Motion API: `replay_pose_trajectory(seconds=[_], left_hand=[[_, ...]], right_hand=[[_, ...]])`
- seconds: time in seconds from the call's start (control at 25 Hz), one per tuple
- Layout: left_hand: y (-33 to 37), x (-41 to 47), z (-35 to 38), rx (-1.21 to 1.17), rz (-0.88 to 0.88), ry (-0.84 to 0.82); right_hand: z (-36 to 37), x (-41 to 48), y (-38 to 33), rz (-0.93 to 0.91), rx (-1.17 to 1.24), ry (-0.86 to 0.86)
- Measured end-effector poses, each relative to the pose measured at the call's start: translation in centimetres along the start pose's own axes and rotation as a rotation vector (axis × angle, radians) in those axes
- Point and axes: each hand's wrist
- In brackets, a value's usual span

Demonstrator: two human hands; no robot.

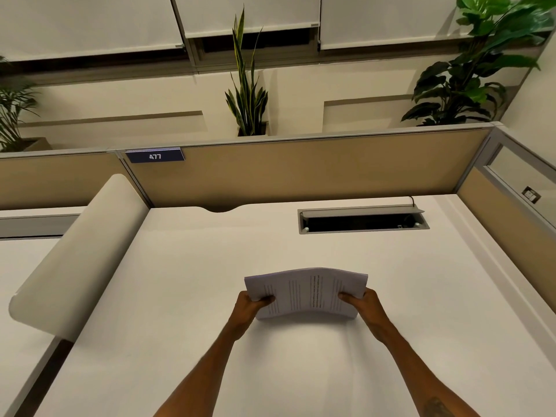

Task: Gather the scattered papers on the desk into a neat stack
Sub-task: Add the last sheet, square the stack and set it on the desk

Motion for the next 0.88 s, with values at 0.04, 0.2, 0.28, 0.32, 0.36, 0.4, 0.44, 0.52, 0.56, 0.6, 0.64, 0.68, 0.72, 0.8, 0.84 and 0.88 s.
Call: replay_pose_trajectory(seconds=[0.04, 0.2, 0.28, 0.32, 0.36, 0.4, 0.44, 0.52, 0.56, 0.6, 0.64, 0.68, 0.72, 0.8, 0.84, 0.88], left_hand=[[0.0, 0.0, -0.1, 0.004, 0.001, -0.004], [-0.4, -0.1, -0.3, 0.013, -0.013, -0.022], [-0.1, 0.0, -0.2, 0.001, -0.021, -0.03], [0.2, 0.2, -0.3, -0.007, -0.026, -0.031], [0.6, 0.4, -0.4, -0.022, -0.028, -0.026], [0.9, 0.7, -0.5, -0.047, -0.025, -0.009], [1.3, 0.9, -0.6, -0.074, -0.02, 0.021], [2.1, 1.5, -0.7, -0.109, -0.006, 0.113], [2.3, 1.7, -0.7, -0.118, 0.001, 0.167], [2.4, 1.9, -0.6, -0.127, 0.003, 0.224], [2.5, 2.0, -0.4, -0.152, -0.003, 0.279], [2.4, 2.0, -0.1, -0.207, -0.02, 0.337], [2.4, 1.9, 0.4, -0.288, -0.045, 0.391], [2.3, 1.9, 1.7, -0.431, -0.112, 0.426], [2.2, 1.9, 2.5, -0.464, -0.145, 0.4], [2.2, 1.9, 3.4, -0.476, -0.179, 0.358]], right_hand=[[0.0, 0.0, 0.0, 0.002, 0.002, -0.009], [-0.2, 0.0, 0.4, 0.012, -0.02, -0.037], [-0.3, 0.2, 0.1, 0.001, -0.059, -0.002], [-0.3, 0.4, -0.1, -0.002, -0.088, 0.007], [-0.5, 0.4, -0.3, -0.003, -0.112, 0.005], [-0.7, 0.5, -0.5, -0.002, -0.121, -0.01], [-0.9, 0.5, -0.6, 0.006, -0.107, -0.03], [-1.3, 0.4, -0.5, 0.047, -0.03, -0.053], [-1.4, 0.4, -0.2, 0.075, 0.016, -0.055], [-1.4, 0.3, 0.1, 0.102, 0.067, -0.054], [-1.4, 0.3, 0.6, 0.131, 0.128, -0.055], [-1.3, 0.2, 1.1, 0.161, 0.2, -0.06], [-1.1, 0.1, 1.5, 0.186, 0.281, -0.066], [-0.4, -0.2, 2.1, 0.216, 0.447, -0.075], [0.1, -0.3, 2.2, 0.225, 0.518, -0.073], [0.9, -0.4, 2.3, 0.234, 0.578, -0.067]])
Point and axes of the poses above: each hand's wrist, its own x-axis towards the middle knuckle, its own z-axis out of the palm, y = z × x, and after that the axes turned 15 degrees about z, right-handed
